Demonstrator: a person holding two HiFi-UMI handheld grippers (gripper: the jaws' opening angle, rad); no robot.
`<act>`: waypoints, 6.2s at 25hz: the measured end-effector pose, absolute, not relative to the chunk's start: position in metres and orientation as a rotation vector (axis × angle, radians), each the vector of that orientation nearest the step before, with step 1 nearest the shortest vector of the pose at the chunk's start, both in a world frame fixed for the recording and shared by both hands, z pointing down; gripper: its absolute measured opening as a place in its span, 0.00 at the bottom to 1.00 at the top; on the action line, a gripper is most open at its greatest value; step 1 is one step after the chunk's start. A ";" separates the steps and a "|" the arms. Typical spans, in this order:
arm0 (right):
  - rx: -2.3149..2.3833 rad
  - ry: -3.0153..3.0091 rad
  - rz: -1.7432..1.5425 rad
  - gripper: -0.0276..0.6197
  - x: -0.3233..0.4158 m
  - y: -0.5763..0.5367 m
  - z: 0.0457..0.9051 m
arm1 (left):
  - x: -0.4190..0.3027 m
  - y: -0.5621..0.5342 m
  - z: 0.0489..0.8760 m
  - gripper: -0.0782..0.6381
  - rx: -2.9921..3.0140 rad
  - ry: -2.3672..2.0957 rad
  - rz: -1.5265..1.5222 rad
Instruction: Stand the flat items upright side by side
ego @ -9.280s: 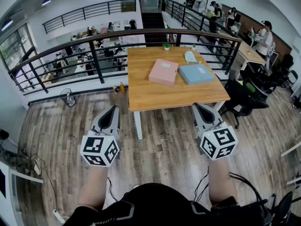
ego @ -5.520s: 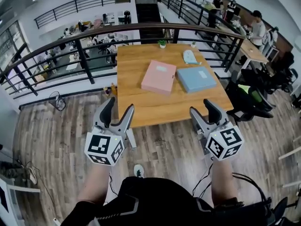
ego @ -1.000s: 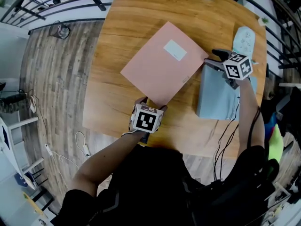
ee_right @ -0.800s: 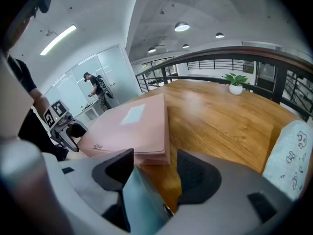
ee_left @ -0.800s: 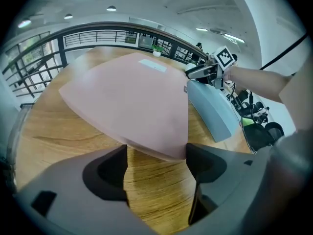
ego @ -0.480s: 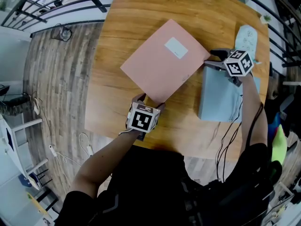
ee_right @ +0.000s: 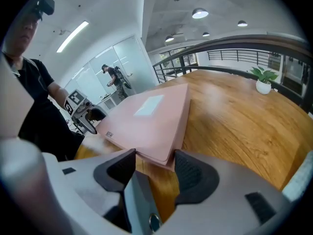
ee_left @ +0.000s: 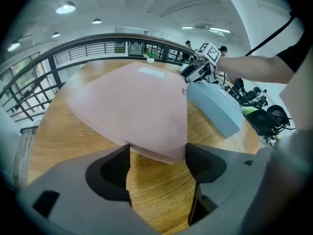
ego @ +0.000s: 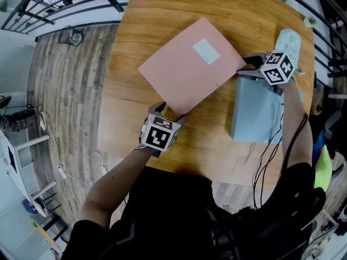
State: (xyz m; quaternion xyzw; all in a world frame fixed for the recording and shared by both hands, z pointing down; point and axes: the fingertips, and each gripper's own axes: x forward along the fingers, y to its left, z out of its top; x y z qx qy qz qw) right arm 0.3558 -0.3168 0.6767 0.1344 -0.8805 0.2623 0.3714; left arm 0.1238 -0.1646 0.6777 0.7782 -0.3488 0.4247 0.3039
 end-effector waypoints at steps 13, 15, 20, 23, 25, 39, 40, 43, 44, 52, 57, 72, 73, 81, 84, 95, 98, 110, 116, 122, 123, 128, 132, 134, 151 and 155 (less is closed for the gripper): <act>0.523 -2.286 0.468 0.42 0.346 -0.318 0.621 | 0.117 -0.171 0.680 0.62 2.067 -0.866 1.148; 0.549 -2.282 0.419 0.42 0.345 -0.315 0.605 | 0.118 -0.172 0.680 0.62 2.077 -0.847 1.148; 0.615 -2.274 0.306 0.40 0.339 -0.307 0.568 | 0.121 -0.172 0.686 0.62 2.100 -0.795 1.141; 0.646 -2.281 0.224 0.38 0.327 -0.301 0.538 | 0.119 -0.172 0.689 0.62 2.102 -0.774 1.150; 0.664 -2.281 0.168 0.37 0.317 -0.295 0.518 | 0.119 -0.172 0.690 0.62 2.105 -0.762 1.150; 0.686 -2.213 -0.117 0.34 0.223 -0.248 0.432 | 0.102 -0.173 0.708 0.62 2.122 -0.637 1.157; 0.691 -2.210 -0.128 0.34 0.217 -0.246 0.428 | 0.101 -0.174 0.708 0.62 2.125 -0.635 1.156; 0.708 -2.197 -0.164 0.35 0.204 -0.237 0.419 | 0.101 -0.174 0.708 0.62 2.150 -0.607 1.148; 0.709 -2.197 -0.172 0.35 0.200 -0.233 0.415 | 0.103 -0.176 0.707 0.62 2.168 -0.601 1.147; 0.711 -2.155 -0.190 0.30 0.173 -0.226 0.397 | 0.105 -0.177 0.705 0.62 2.191 -0.523 1.192; 0.689 -2.129 -0.200 0.29 0.165 -0.230 0.395 | 0.102 -0.165 0.708 0.62 2.107 -0.443 1.238; 0.578 -2.221 -0.207 0.25 0.116 -0.214 0.396 | 0.092 -0.188 0.672 0.61 2.263 -0.502 1.132; 0.574 -2.224 -0.208 0.25 0.114 -0.211 0.396 | 0.091 -0.187 0.665 0.61 2.276 -0.504 1.100; 0.583 -2.264 -0.202 0.24 0.099 -0.195 0.398 | 0.067 -0.182 0.612 0.61 2.401 -0.593 0.935; 0.598 -2.251 -0.223 0.24 0.098 -0.196 0.400 | 0.053 -0.184 0.591 0.61 2.423 -0.647 0.874; 0.646 -2.297 -0.203 0.25 0.097 -0.203 0.397 | -0.011 -0.197 0.506 0.61 2.463 -0.884 0.560; 0.634 -2.289 -0.215 0.25 0.096 -0.202 0.398 | -0.031 -0.199 0.487 0.61 2.470 -0.942 0.485; 0.909 -2.462 -0.089 0.60 0.114 -0.210 0.399 | -0.110 -0.203 0.439 0.61 2.455 -1.174 0.320; 1.046 -2.527 0.170 0.62 0.121 -0.214 0.437 | -0.135 -0.193 0.412 0.61 2.519 -1.221 0.271; 1.106 -2.505 0.270 0.62 0.119 -0.222 0.466 | -0.152 -0.195 0.396 0.61 2.546 -1.264 0.269; 1.114 -2.503 0.279 0.62 0.119 -0.224 0.468 | -0.152 -0.194 0.396 0.61 2.549 -1.259 0.267; 1.141 -2.503 0.274 0.60 0.115 -0.229 0.471 | -0.155 -0.192 0.400 0.61 2.569 -1.212 0.290; 1.183 -2.512 0.267 0.52 0.112 -0.231 0.471 | -0.158 -0.193 0.404 0.61 2.578 -1.193 0.296; 1.215 -2.494 0.271 0.52 0.108 -0.229 0.472 | -0.162 -0.193 0.406 0.61 2.577 -1.190 0.299; 1.797 -2.153 0.403 0.51 0.018 -0.257 0.470 | -0.238 -0.217 0.405 0.61 2.610 -1.335 0.358; 1.906 -2.082 0.417 0.51 -0.001 -0.269 0.469 | -0.259 -0.221 0.409 0.61 2.595 -1.335 0.343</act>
